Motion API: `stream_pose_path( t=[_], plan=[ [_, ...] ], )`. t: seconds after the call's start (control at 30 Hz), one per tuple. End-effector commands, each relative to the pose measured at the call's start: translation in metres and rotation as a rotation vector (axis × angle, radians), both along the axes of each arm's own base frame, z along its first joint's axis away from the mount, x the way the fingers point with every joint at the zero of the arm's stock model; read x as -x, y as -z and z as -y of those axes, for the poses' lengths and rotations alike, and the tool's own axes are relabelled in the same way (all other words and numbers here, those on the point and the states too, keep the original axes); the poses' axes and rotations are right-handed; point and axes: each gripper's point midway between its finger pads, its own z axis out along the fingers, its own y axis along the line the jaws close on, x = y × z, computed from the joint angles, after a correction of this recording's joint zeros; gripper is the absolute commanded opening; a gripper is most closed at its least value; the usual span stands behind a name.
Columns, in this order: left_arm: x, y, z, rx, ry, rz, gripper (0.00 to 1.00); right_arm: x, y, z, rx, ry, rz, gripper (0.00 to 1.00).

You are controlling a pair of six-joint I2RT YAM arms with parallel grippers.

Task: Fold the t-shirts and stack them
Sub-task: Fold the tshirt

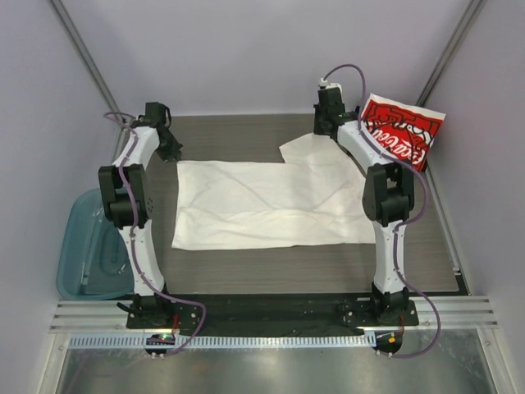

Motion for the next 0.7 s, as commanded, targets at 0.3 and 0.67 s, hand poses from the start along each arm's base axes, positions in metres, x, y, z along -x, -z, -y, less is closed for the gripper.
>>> stream_pose_path(
  t=[0.3,0.67],
  plan=[
    [0.027,-0.018,0.022,0.1,0.073,0.053,0.0,0.088,-0.088,0.02,-0.058,0.013,0.103,0.01],
    [0.039,-0.035,0.02,0.063,0.103,0.188,0.0,0.167,-0.095,0.047,-0.074,0.06,0.124,0.01]
  ],
)
